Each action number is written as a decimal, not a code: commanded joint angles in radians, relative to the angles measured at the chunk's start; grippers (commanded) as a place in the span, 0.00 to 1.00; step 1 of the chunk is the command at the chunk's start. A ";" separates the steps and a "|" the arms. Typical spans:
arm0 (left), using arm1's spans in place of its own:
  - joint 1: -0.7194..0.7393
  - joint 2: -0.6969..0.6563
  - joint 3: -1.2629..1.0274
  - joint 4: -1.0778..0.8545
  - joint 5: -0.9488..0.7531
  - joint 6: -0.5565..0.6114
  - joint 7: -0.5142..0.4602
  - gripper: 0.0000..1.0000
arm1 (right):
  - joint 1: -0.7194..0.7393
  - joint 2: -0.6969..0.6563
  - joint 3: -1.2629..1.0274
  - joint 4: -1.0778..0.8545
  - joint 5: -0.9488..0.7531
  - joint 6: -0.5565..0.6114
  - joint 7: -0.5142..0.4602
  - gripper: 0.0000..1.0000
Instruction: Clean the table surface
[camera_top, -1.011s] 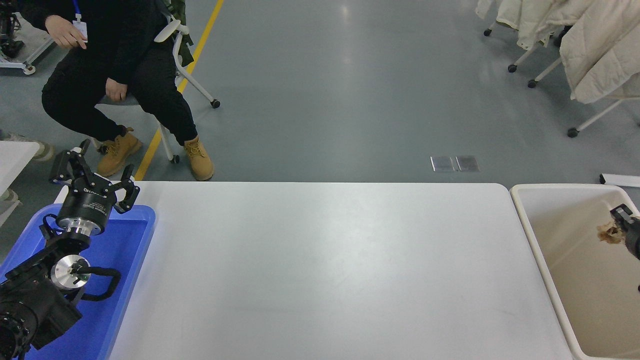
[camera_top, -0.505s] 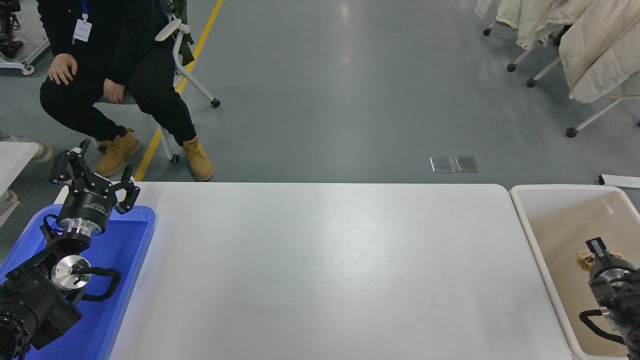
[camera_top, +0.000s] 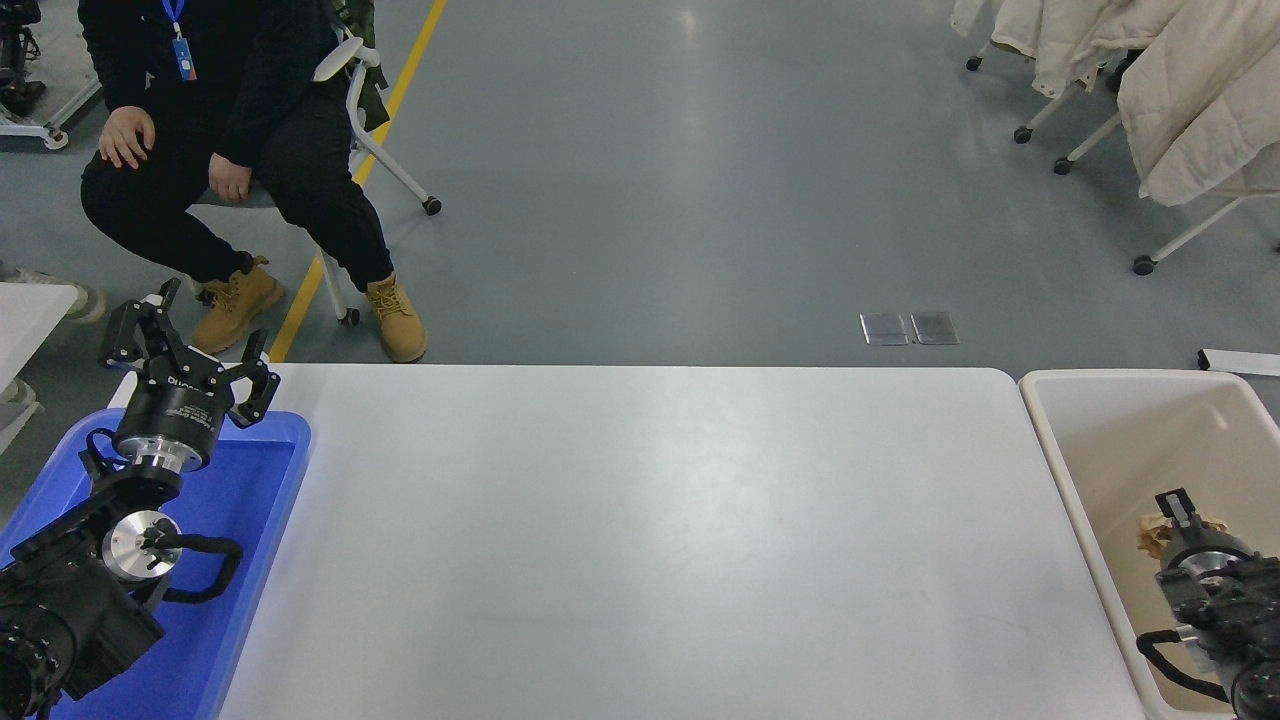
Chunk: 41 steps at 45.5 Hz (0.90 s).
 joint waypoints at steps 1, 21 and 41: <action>0.000 0.000 0.000 0.000 0.000 0.000 0.000 1.00 | 0.005 0.000 0.000 0.001 0.000 -0.004 -0.001 1.00; 0.000 0.000 0.000 0.000 0.000 0.000 0.000 1.00 | 0.018 -0.105 0.001 0.157 0.000 -0.003 0.001 1.00; 0.000 0.000 0.000 0.000 0.000 0.000 0.000 1.00 | 0.128 -0.485 0.108 0.513 0.000 -0.001 0.032 1.00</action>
